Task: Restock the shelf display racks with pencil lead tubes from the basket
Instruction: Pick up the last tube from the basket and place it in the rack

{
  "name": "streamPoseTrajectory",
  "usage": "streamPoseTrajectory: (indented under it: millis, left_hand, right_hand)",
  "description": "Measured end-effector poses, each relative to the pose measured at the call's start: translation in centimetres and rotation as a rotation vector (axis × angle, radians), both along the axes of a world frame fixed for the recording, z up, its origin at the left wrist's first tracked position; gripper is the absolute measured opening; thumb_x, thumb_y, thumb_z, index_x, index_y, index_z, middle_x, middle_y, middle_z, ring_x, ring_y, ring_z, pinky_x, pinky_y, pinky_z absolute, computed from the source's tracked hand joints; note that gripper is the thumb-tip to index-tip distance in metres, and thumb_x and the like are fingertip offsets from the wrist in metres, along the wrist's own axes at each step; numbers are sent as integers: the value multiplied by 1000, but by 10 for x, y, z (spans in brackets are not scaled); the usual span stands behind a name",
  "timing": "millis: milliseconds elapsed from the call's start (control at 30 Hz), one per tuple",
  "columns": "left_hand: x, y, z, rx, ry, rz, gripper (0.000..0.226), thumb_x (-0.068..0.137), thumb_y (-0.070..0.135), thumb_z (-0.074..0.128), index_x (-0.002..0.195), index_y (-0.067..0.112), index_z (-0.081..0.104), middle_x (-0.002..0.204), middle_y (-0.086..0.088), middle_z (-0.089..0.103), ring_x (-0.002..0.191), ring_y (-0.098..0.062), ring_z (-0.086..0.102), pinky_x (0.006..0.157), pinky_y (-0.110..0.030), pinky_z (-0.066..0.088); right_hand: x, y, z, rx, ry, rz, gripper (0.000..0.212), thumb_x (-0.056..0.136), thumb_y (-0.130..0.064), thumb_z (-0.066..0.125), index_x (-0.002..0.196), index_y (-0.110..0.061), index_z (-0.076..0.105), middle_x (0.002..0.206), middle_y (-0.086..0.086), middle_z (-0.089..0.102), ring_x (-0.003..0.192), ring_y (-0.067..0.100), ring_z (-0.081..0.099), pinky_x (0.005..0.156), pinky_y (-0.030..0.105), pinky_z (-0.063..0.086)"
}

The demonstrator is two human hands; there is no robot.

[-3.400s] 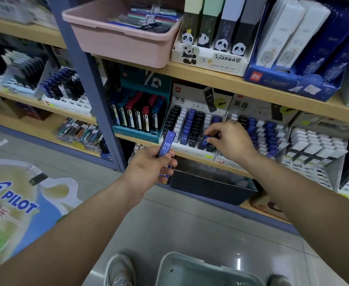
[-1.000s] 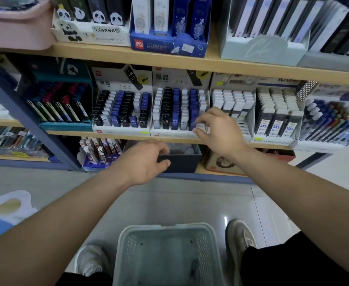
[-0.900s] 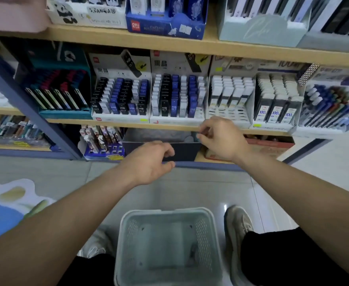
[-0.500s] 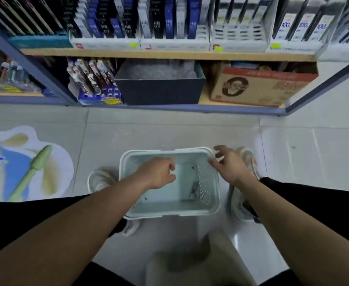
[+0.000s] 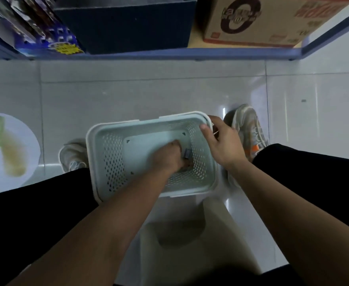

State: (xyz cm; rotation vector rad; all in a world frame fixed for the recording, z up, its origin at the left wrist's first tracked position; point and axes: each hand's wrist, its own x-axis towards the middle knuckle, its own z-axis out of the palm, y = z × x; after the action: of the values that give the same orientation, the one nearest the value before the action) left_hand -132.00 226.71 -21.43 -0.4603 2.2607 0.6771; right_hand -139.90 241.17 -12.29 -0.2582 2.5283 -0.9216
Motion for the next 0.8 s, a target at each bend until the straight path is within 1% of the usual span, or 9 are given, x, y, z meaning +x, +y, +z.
streamPoseTrajectory:
  millis: [67,167,233,333,467,533,600,733,800]
  left_hand:
    - [0,-1,-3,9,39,-42,53,68,60,73,102,24,53,104,-1,63,91,-27,64,77,-37,52]
    - [4,-12,-10,12,99,-100,28,80,35,71,101,23,59,111,-4,60,100,-30,62,79,-37,50]
    - [7,-21,-13,-8,134,-148,25,82,26,71,104,20,61,114,-6,56,104,-30,58,82,-39,49]
    - [6,-31,-10,-1,124,-157,27,82,25,74,105,18,61,114,-6,60,106,-30,57,83,-37,49]
    - [0,-45,12,154,24,-13,22,87,19,71,104,17,57,104,-9,68,91,-30,66,77,-37,52]
    - [-2,-54,36,285,38,127,17,88,11,70,99,15,59,92,-11,69,74,-27,68,69,-38,55]
    - [-8,-64,68,350,95,183,16,87,3,70,96,14,61,83,-11,67,65,-22,61,63,-33,50]
    - [-16,-85,145,318,239,187,17,85,14,76,95,23,67,85,8,63,71,-9,56,58,-18,42]
    - [-14,-95,182,340,319,269,15,84,15,77,94,23,69,83,6,65,67,-9,58,58,-18,44]
  right_hand:
    - [-2,0,-1,11,-3,8,38,99,-54,46,123,-29,61,78,-9,64,71,14,62,68,34,51]
    - [-4,-2,-1,11,-3,28,37,99,-54,45,121,-28,61,78,-11,62,69,12,60,65,31,48]
    - [-4,-3,-2,9,-8,31,39,99,-55,44,121,-27,60,80,-9,64,71,14,62,65,34,50]
    - [-4,-3,-2,21,0,41,39,100,-54,44,119,-24,60,79,-6,63,72,18,61,66,37,51]
    - [-5,-3,-1,80,9,98,40,99,-54,45,118,-21,57,90,2,66,81,26,63,71,43,53]
    - [-6,-5,4,88,-14,95,43,98,-52,49,130,-22,51,113,6,65,97,27,64,83,44,54]
    - [-7,-7,16,96,18,78,51,97,-45,55,139,-18,45,128,9,57,106,26,61,91,43,51]
    - [-9,-17,57,33,207,112,43,95,-31,62,134,-17,54,121,10,56,100,27,60,90,42,51]
    - [-10,-31,83,-101,189,192,29,94,-26,64,123,-20,64,111,4,59,90,20,62,85,38,53]
